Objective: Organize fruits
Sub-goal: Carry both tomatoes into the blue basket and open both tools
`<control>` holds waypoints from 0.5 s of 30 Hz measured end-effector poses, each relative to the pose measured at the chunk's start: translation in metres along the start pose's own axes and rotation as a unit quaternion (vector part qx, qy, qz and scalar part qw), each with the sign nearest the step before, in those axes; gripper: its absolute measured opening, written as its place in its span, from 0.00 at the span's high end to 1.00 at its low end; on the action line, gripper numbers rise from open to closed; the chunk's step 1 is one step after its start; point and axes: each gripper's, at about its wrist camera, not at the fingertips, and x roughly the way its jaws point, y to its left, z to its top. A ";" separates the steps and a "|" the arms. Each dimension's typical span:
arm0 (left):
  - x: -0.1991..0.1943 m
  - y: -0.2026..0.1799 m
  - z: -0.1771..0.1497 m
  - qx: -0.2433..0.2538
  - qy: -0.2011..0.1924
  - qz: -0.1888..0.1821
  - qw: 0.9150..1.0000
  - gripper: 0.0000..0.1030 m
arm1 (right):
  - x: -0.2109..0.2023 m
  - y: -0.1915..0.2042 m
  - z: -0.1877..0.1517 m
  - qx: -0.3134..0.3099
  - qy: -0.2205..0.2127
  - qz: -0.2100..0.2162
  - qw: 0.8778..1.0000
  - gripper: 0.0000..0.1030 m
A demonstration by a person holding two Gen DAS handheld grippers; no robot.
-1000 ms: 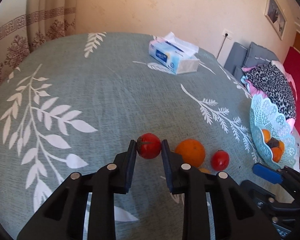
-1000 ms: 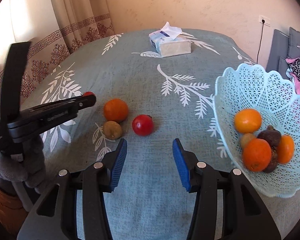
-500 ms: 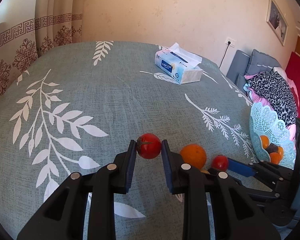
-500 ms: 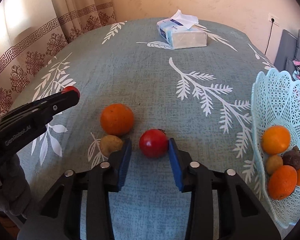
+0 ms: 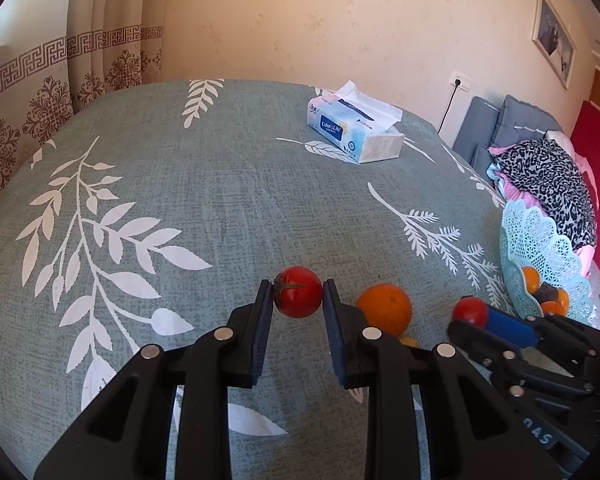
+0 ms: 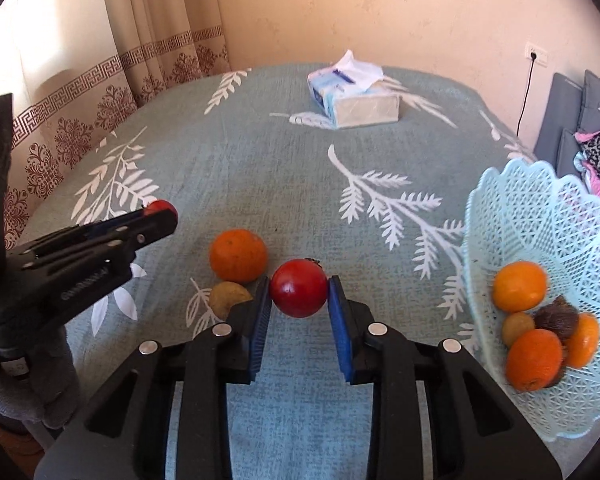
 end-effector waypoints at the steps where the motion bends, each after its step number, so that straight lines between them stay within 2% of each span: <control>1: 0.000 0.000 0.000 0.000 0.000 0.000 1.000 0.75 | -0.004 0.000 0.000 -0.001 -0.004 -0.004 1.000 0.71; 15: -0.001 -0.018 0.000 0.021 0.001 0.010 1.000 0.75 | -0.044 -0.034 -0.004 0.027 -0.049 -0.048 0.997 0.71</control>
